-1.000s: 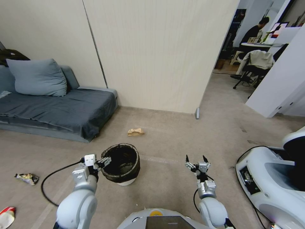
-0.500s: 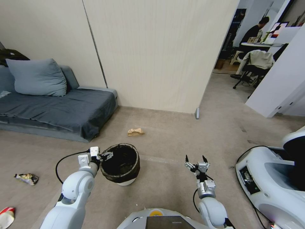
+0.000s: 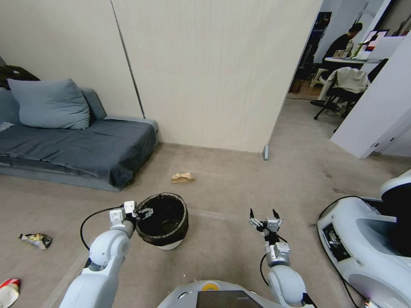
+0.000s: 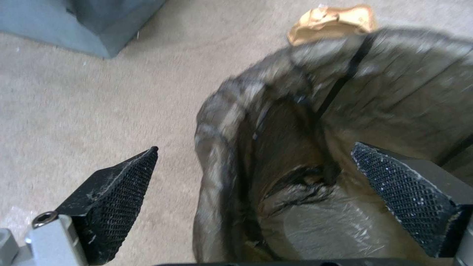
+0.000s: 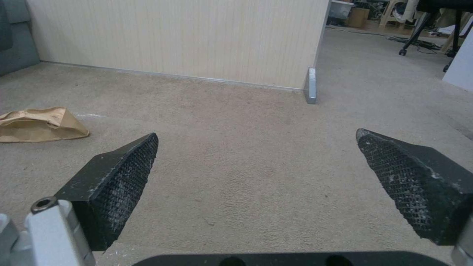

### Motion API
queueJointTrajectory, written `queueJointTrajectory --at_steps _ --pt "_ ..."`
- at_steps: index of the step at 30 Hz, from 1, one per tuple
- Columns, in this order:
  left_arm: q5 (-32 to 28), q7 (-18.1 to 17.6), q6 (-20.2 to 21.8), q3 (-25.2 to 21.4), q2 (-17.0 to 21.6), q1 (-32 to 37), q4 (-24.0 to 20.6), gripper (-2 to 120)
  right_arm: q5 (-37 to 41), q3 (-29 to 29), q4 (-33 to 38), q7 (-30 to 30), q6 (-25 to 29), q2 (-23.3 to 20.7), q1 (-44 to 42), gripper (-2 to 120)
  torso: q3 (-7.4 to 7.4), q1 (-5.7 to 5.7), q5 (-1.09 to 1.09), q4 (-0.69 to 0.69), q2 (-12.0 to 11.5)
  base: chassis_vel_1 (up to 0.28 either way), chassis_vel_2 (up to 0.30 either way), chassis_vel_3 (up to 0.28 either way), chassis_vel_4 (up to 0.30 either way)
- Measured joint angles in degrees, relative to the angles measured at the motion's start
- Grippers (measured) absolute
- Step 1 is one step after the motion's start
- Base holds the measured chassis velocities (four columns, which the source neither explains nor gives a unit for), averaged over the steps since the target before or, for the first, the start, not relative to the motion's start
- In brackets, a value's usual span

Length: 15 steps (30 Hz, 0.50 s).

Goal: Pick up the trash bin, then pick up the garbage from the floor and place it into the trash bin.

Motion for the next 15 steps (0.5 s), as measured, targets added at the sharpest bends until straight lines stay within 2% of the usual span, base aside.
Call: queueJointTrajectory --at_steps 15 --pt "0.0 -0.6 -0.1 0.2 -0.7 -0.4 2.1 100 -0.1 -0.1 -0.8 0.0 -0.1 0.1 0.5 100 0.0 0.0 0.0 0.0 0.0 0.0 0.0 0.0 0.0"
